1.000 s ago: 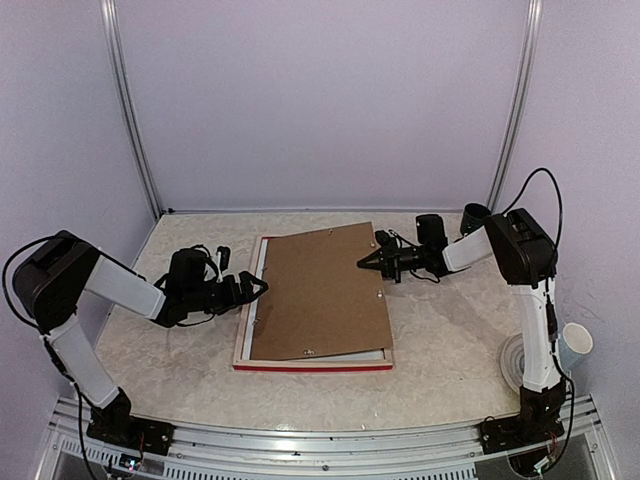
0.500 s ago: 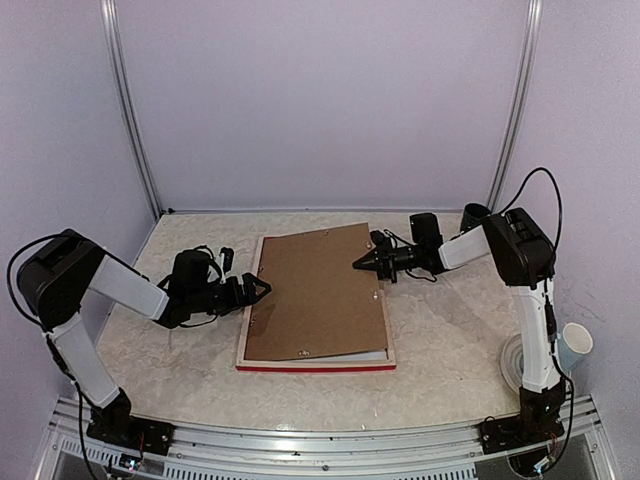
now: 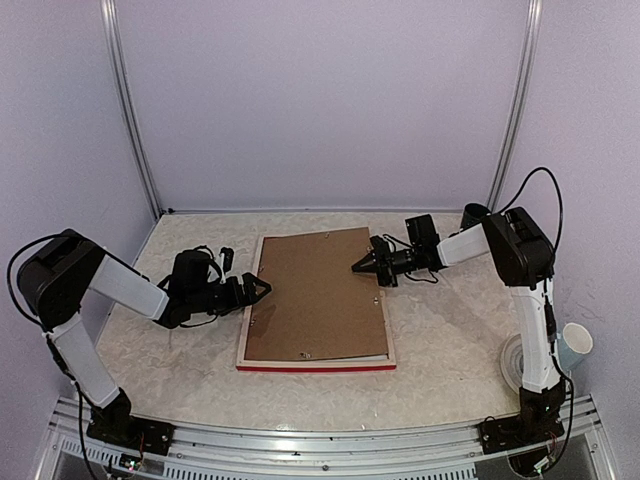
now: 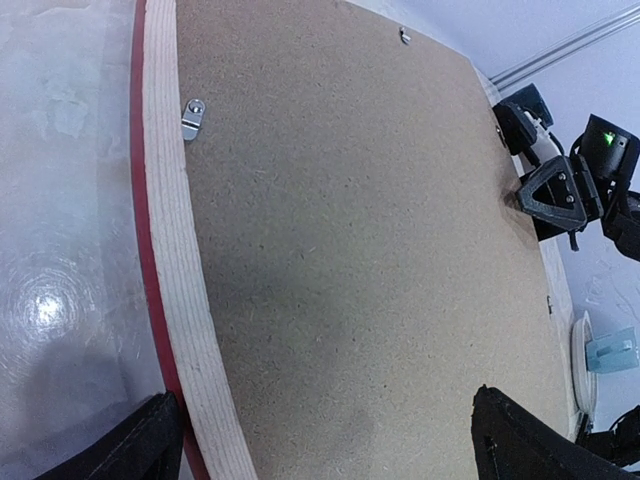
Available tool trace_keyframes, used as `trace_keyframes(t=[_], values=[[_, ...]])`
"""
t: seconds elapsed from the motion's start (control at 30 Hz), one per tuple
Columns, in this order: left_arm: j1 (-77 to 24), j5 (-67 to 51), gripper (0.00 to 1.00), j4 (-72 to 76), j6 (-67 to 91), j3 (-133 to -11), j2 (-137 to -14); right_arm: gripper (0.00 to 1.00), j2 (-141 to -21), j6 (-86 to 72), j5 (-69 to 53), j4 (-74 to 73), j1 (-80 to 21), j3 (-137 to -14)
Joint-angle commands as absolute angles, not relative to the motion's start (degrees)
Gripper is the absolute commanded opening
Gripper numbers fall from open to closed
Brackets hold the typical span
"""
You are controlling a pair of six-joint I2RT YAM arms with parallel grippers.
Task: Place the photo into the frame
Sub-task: Place the backboard next to the photo.
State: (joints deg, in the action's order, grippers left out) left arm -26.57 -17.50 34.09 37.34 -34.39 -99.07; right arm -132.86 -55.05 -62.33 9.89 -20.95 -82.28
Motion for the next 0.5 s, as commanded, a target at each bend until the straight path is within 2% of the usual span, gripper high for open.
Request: trace_keyframes(t=[0.0, 0.27, 0.47], values=[[-27.2, -18.2, 0.99, 36.4, 37.9, -33.6, -99.3, 0.43, -130.1, -50.3, -60.3, 4.9, -21.9, -84.6], [-26.9, -17.9, 0.99, 36.3, 38.0, -33.2, -98.7, 0.54, -127.1, -45.8, -55.1, -2.8, -22.0, -85.3], [-26.7, -17.8, 0.99, 36.4, 38.1, -33.0, -98.3, 0.57, -125.4, -43.2, -52.1, -6.4, -22.1, -85.5]])
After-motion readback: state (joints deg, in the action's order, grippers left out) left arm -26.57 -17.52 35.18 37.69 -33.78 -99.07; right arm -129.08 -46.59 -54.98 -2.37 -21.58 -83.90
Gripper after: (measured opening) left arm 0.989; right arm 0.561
